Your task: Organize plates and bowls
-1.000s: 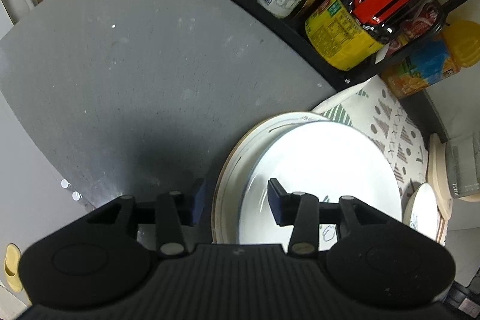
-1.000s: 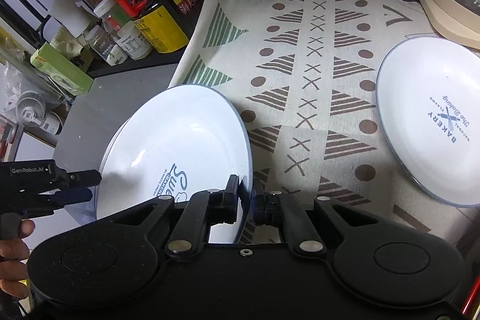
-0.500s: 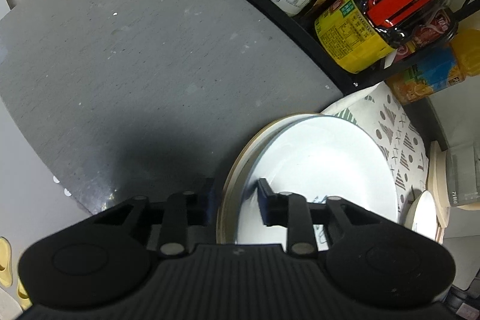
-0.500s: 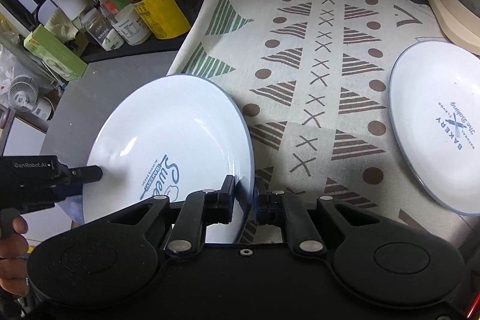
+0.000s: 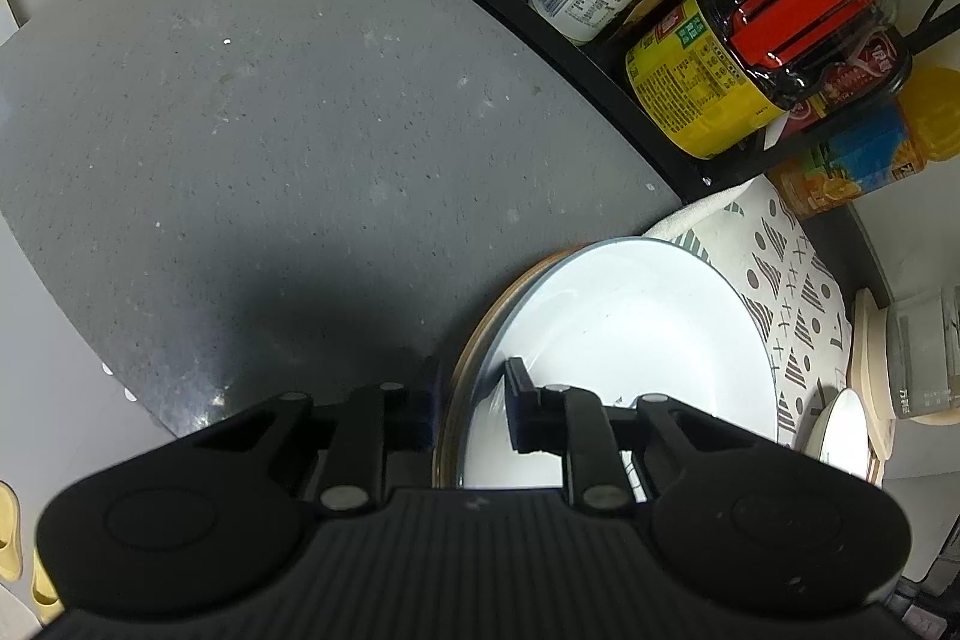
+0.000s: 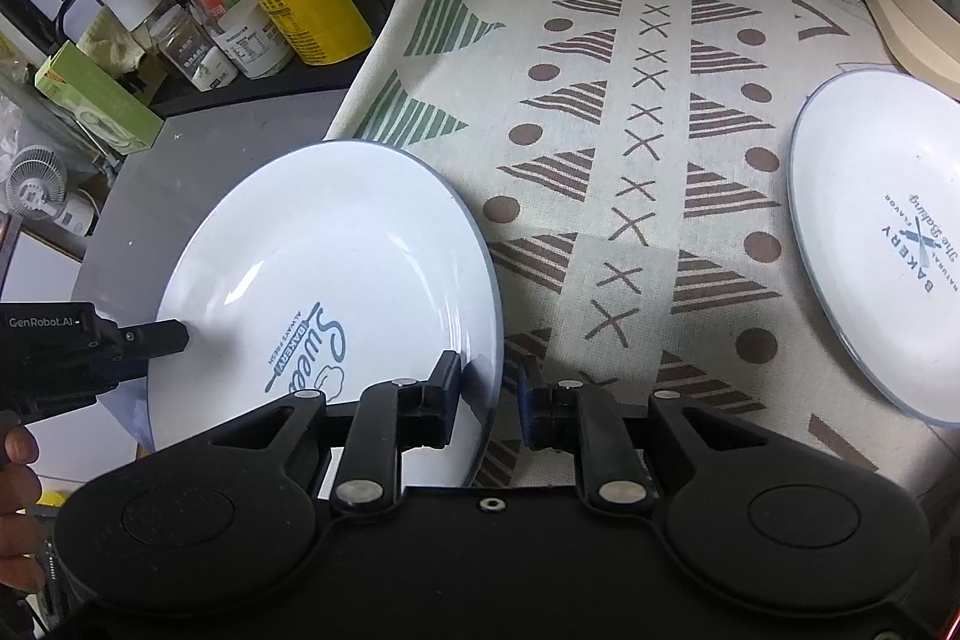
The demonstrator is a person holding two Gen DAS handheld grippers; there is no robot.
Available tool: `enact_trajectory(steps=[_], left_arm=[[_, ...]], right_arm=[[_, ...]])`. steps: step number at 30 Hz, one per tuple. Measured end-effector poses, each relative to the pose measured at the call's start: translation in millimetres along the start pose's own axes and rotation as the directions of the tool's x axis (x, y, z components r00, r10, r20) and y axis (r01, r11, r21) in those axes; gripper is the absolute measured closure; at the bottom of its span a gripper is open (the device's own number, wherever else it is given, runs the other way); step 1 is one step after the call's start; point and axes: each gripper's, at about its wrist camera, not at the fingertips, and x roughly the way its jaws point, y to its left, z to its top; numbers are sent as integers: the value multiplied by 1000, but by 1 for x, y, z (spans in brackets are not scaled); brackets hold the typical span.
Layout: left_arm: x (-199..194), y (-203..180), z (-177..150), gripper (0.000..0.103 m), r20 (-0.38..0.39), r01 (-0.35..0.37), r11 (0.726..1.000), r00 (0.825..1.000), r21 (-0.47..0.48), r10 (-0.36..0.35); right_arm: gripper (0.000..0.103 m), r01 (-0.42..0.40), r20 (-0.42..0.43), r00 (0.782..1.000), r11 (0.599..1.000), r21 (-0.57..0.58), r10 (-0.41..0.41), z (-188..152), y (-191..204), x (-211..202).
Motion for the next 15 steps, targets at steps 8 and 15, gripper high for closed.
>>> enact_trajectory(steps=[8, 15], left_arm=[[0, -3, 4, 87, -8, -17, 1000, 1000, 14, 17], [-11, -21, 7, 76, -17, -44, 996, 999, 80, 46]], right_arm=[[82, -2, -10, 1000, 1000, 1, 2, 1, 2, -2], [71, -52, 9, 999, 999, 4, 52, 5, -1, -20]])
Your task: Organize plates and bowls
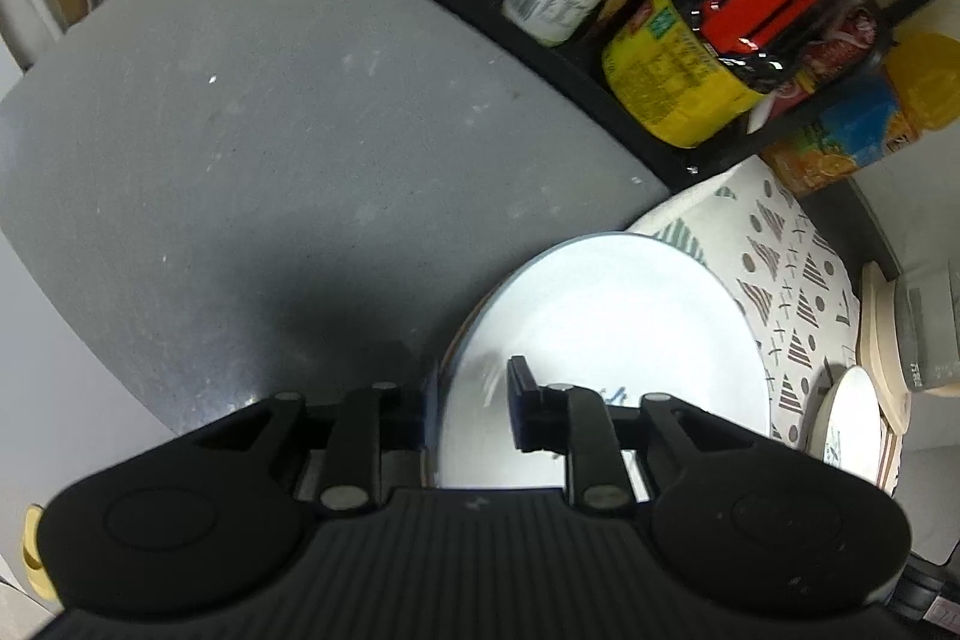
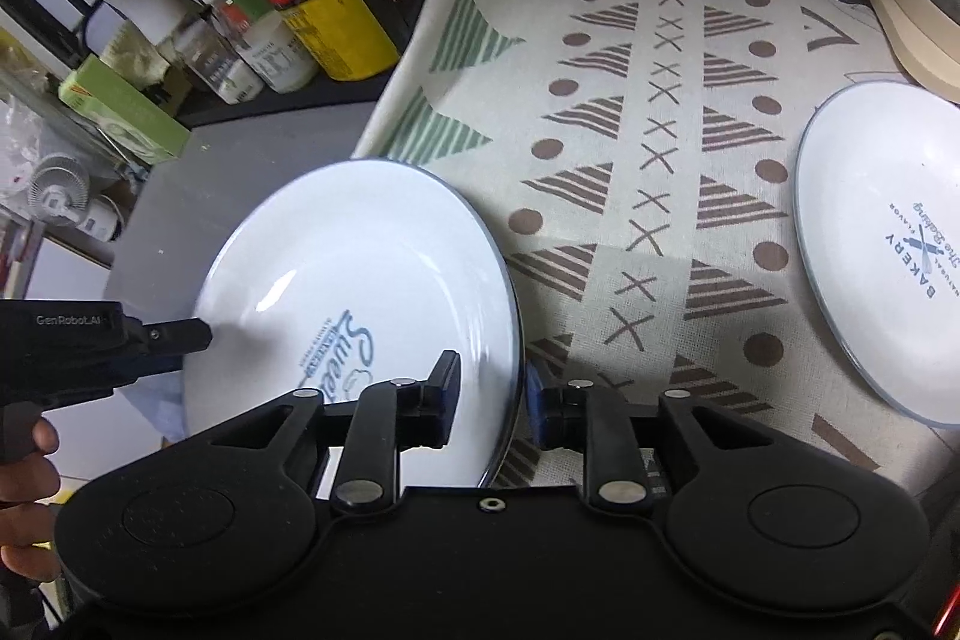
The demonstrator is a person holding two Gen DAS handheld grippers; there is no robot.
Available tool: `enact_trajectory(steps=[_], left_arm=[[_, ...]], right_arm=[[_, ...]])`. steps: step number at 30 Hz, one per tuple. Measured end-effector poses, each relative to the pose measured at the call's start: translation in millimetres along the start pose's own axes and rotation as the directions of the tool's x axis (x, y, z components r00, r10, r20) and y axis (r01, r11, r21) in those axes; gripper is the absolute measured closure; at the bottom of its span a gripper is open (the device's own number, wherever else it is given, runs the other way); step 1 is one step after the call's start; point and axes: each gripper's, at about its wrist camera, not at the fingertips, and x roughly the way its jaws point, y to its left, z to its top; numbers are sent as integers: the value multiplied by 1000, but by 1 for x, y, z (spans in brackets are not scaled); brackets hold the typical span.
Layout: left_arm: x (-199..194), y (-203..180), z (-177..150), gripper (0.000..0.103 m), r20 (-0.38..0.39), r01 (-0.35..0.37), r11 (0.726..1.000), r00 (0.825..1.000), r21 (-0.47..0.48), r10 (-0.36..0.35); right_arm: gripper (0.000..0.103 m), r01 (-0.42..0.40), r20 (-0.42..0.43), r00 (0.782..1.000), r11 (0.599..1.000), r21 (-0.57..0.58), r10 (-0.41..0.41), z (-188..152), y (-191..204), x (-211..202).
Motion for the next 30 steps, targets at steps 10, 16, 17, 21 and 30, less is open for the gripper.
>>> enact_trajectory(steps=[10, 16, 17, 21, 30], left_arm=[[-16, -42, -11, 43, 26, 2, 993, 1000, 114, -5], [-20, -68, -22, 41, 23, 52, 988, 998, 148, -56], [-20, -73, -24, 41, 22, 59, 986, 998, 156, -63], [-20, -93, -34, 39, 11, 76, 978, 997, 197, -79], [-12, -140, -53, 14, -11, 75, 953, 997, 294, -75]], right_arm=[[39, -9, 55, 998, 1000, -1, 9, 0, -11, -33], [29, 5, 106, 994, 1000, 12, -6, 0, -26, -54], [28, 7, 115, 993, 1000, 18, -9, 0, -30, -57], [25, 10, 141, 990, 999, 37, -15, -1, -44, -71], [15, 47, 201, 977, 995, 89, -64, -4, -73, -101]])
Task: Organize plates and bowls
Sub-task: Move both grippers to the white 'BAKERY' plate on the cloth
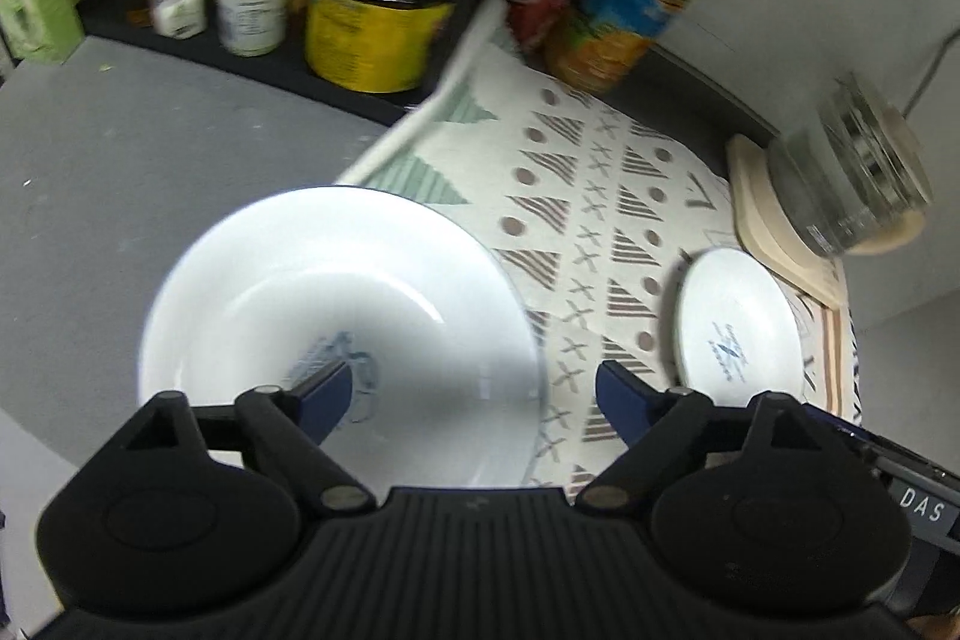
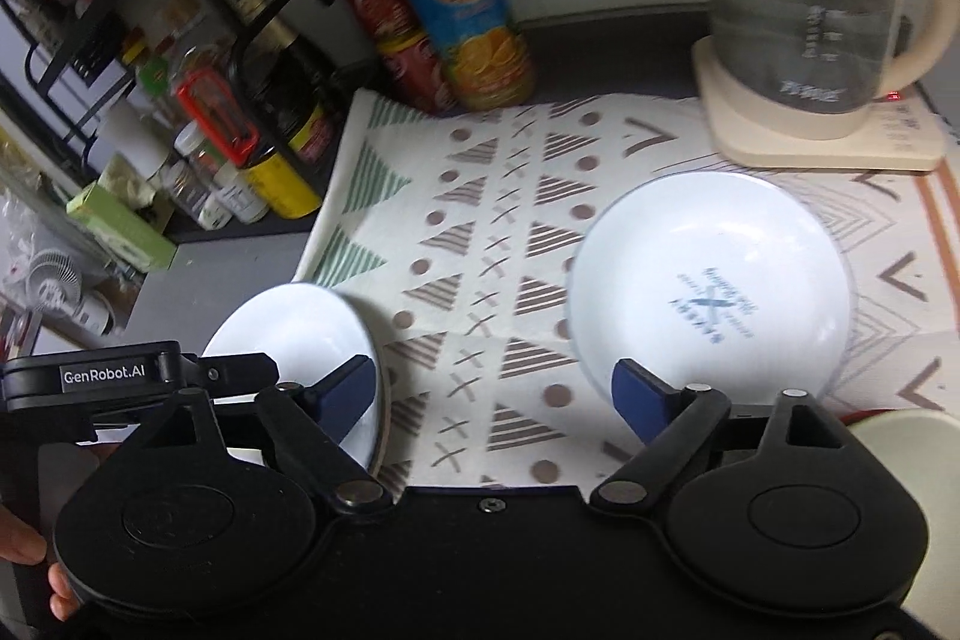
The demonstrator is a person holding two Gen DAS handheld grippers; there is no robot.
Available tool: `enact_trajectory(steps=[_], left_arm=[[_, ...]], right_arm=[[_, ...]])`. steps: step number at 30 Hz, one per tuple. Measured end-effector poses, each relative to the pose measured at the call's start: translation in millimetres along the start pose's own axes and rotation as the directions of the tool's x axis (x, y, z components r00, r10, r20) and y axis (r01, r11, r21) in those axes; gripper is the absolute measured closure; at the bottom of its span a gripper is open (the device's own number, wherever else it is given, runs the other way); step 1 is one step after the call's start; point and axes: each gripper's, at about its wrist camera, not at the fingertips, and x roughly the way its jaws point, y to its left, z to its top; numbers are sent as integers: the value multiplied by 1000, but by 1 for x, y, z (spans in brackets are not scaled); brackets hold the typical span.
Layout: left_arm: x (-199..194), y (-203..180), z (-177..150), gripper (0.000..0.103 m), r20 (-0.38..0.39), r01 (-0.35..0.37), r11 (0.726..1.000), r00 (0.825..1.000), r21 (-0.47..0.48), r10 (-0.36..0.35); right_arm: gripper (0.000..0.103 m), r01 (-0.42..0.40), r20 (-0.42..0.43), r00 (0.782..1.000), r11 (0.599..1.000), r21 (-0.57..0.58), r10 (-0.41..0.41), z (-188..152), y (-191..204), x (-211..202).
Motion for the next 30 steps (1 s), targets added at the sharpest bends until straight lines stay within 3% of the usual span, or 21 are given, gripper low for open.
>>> enact_trajectory(steps=[7, 26, 30], left_arm=[[12, -34, -2, 4, -31, 35, 997, 999, 72, -33], [51, -111, 7, 2, -99, 86, 962, 993, 257, -62], [64, -121, 11, 2, -117, 88, 959, 991, 268, -58]], right_arm=[[5, 46, 31, 998, 998, 51, -48, 2, -25, -17], [6, 158, 30, 985, 964, 214, -168, 10, -94, -29], [12, 176, 10, 983, 952, 252, -184, 14, -108, -22]])
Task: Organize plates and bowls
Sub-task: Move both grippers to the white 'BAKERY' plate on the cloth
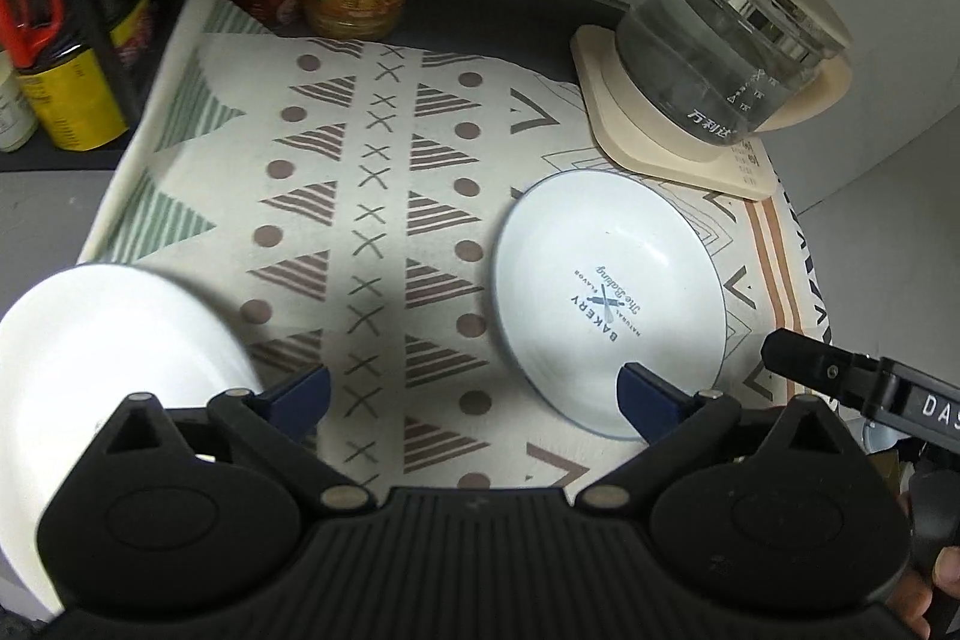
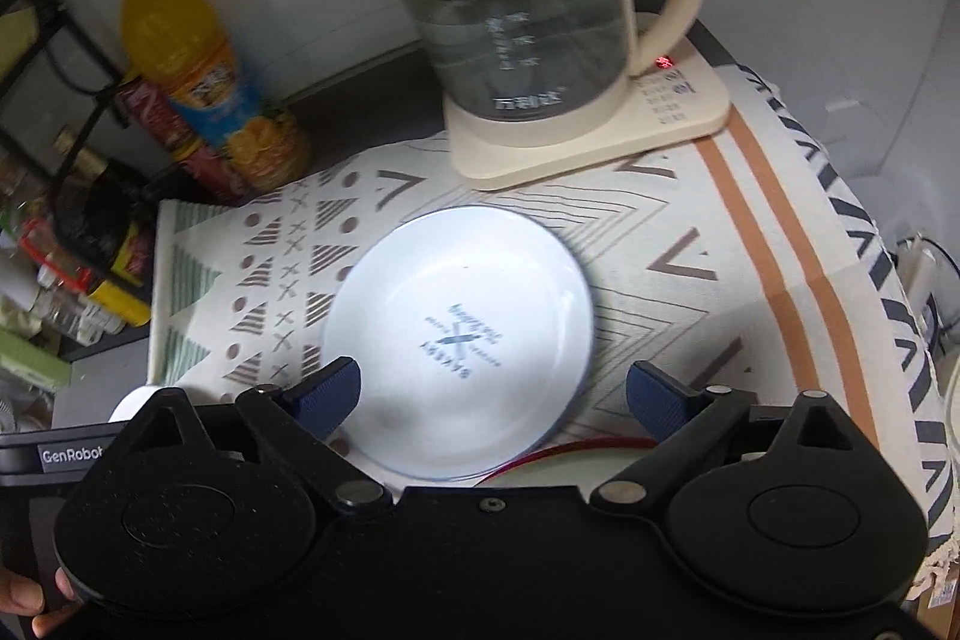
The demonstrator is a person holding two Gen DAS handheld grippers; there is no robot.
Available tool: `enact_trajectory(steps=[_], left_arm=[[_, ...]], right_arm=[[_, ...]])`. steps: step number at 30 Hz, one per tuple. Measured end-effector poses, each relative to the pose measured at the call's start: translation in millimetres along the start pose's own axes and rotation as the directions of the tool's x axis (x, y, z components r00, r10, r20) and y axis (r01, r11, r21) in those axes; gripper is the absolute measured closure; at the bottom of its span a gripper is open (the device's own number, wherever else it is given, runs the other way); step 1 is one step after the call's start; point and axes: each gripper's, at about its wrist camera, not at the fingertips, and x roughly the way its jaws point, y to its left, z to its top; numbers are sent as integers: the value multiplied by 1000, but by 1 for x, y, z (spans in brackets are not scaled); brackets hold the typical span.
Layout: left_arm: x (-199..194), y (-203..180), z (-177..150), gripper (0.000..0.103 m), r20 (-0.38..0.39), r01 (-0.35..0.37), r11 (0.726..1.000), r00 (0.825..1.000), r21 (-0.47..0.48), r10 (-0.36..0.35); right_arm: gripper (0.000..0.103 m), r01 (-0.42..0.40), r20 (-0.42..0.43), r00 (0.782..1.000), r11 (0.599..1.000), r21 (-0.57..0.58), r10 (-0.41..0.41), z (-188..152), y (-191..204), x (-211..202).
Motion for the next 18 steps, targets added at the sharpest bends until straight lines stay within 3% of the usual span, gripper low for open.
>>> enact_trajectory(steps=[5, 10, 15, 18], left_arm=[[19, -5, 10, 4, -29, 14, 1000, 999, 6, -14], [37, -4, 18, 5, -61, 42, 999, 997, -21, -44], [52, 0, 24, 18, -83, 66, 996, 994, -64, -71], [64, 3, 26, 34, -108, 81, 992, 990, -97, -92]], right_arm=[[18, 14, -28, 1000, 999, 38, -13, 8, -11, 14], [33, 29, -70, 997, 997, 76, -23, 13, -22, 31], [45, 39, -114, 993, 993, 112, -26, 17, -31, 48], [55, 45, -142, 990, 989, 142, -24, 20, -35, 58]])
